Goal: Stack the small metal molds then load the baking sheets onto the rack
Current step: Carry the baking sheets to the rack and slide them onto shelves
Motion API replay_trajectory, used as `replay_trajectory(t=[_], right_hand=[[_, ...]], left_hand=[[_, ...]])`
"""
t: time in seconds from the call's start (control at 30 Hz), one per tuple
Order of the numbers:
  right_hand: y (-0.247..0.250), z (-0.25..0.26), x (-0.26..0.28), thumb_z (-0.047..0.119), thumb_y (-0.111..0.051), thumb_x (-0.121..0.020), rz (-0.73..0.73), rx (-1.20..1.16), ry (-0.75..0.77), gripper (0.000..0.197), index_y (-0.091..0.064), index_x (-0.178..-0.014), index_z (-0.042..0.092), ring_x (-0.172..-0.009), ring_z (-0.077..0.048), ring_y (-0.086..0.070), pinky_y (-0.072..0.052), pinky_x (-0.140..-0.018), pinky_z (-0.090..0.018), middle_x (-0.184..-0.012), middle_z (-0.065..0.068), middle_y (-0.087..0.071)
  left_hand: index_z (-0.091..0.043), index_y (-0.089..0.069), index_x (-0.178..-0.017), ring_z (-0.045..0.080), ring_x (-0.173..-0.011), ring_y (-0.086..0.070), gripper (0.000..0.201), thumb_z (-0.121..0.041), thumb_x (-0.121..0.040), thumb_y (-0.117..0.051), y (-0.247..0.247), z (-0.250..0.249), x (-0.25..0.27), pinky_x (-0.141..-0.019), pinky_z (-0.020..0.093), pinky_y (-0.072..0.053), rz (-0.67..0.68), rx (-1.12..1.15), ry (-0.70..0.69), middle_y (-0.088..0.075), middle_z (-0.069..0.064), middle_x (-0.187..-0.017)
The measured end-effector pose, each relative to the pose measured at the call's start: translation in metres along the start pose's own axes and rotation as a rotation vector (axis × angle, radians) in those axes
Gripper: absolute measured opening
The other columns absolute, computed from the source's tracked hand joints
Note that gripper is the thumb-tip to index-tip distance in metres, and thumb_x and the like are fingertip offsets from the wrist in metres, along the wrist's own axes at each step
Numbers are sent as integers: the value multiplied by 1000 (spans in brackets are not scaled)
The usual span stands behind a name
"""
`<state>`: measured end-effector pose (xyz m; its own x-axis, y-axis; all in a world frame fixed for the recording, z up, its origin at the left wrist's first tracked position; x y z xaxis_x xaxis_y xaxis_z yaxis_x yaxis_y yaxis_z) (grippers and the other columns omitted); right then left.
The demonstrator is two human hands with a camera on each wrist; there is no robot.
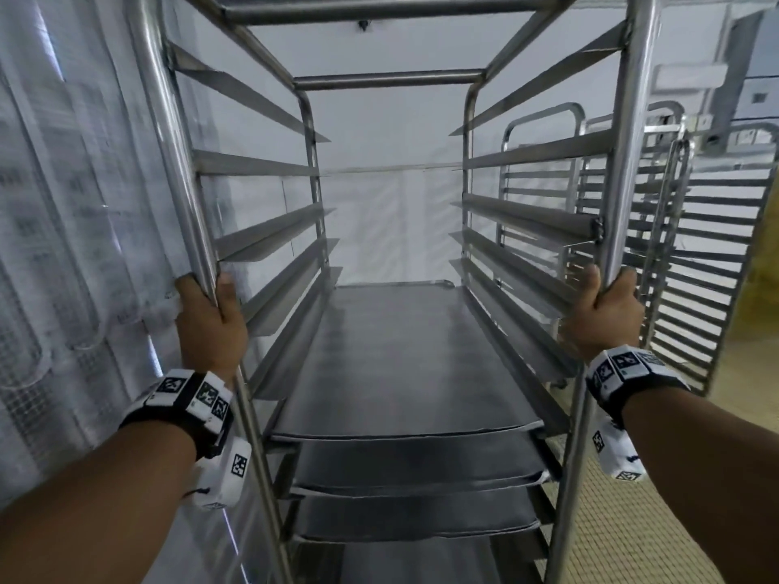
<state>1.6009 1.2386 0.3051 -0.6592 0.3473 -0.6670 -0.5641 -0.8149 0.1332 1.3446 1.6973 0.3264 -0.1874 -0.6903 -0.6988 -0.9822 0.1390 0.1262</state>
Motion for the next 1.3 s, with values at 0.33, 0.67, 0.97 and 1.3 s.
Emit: replay_trajectory(t=[0.33,0.67,0.97,1.3], right_hand=[[-64,-52,-69,60,-34,-100,110,-66,56,49,-36,-103,12,-69,-40,-61,-52,-64,-49,-77,-21,-59],[-144,-75,-110,71,-24,-95,169,-57,62,60,-36,-108,13,-77,-47,-62,-52,-71,-51,-84,-27,-63],[-254,-71,-129,49,-37,-104,177,-72,35,52,-45,-113,-1,-79,-45,-62,-45,-67,-43,-86,-28,-62],[-386,-74,-153,49,-40,-103,139,-96,-9,46,-42,-109,4,-68,-34,-57,-46,-63,-42,-75,-15,-55]], left_hand=[[1,-41,-132,29,-71,-50,52,-45,-108,-38,-64,-15,11,-64,37,-34,-140,-88,38,-56,15,-86],[-4,-44,-128,26,-68,-52,52,-51,-107,-35,-126,13,-27,-64,38,-41,-186,-108,1,-58,10,-84],[4,-44,-126,34,-69,-56,51,-44,-109,-38,-202,81,-107,-62,39,-37,-180,-93,-49,-55,14,-83],[1,-40,-130,49,-79,-63,53,-47,-108,-36,-300,163,-208,-64,42,-39,-89,-109,-11,-64,32,-94]])
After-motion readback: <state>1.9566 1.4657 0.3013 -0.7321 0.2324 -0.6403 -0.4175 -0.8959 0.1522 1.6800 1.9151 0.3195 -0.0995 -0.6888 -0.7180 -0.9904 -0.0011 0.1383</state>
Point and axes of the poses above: each hand's wrist, its own x-axis away from the middle knuckle, its own y-axis out of the back of the hand, z = x × y, the point moved 6 cm from there along -x, towards the middle knuckle
